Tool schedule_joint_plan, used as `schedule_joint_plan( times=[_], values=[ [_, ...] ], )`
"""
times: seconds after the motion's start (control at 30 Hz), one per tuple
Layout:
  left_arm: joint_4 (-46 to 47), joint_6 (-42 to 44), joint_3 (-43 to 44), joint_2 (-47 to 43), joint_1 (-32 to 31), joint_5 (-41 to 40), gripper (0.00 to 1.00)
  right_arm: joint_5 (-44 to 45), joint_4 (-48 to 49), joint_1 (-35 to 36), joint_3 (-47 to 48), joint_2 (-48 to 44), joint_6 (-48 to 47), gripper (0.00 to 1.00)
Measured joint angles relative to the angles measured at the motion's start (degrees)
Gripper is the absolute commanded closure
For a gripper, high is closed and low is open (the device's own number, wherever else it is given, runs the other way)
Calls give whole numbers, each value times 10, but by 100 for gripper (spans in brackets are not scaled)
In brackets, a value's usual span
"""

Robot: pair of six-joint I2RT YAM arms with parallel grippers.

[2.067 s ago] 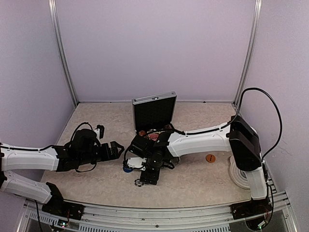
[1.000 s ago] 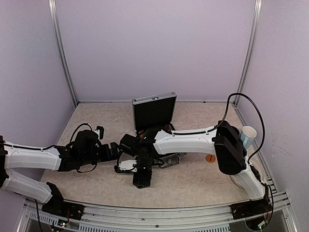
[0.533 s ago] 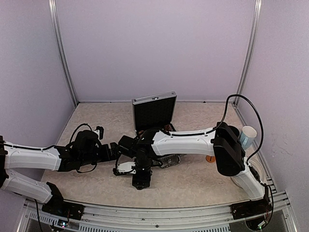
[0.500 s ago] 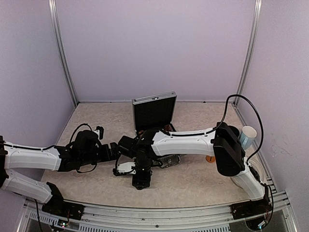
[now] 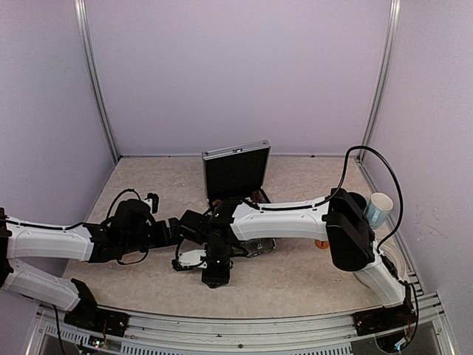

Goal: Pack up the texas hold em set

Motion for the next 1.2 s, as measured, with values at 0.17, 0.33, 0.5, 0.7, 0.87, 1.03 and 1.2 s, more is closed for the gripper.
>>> schedule_joint_plan(
  times=[0.17, 0.33, 0.5, 0.7, 0.87, 1.03, 1.2],
  values=[
    [0, -1, 0, 0, 0, 0, 1, -2, -1, 0, 1, 0, 2, 68],
    [0, -1, 0, 0, 0, 0, 1, -11, 1, 0, 0, 0, 4, 70],
    [0, -1, 0, 0, 0, 0, 1, -11, 12, 0, -13, -9, 3, 58],
    [0, -1, 0, 0, 0, 0, 1, -11, 23, 1, -31, -19, 5, 40],
    [0, -1, 0, 0, 0, 0, 1, -11, 19, 5, -31, -19, 3, 36],
    [0, -1, 0, 0, 0, 0, 1, 0, 21, 7, -31, -20, 11, 31],
    [0, -1, 0, 0, 0, 1, 1, 12, 23, 7, -36, -27, 19, 31]
  ],
)
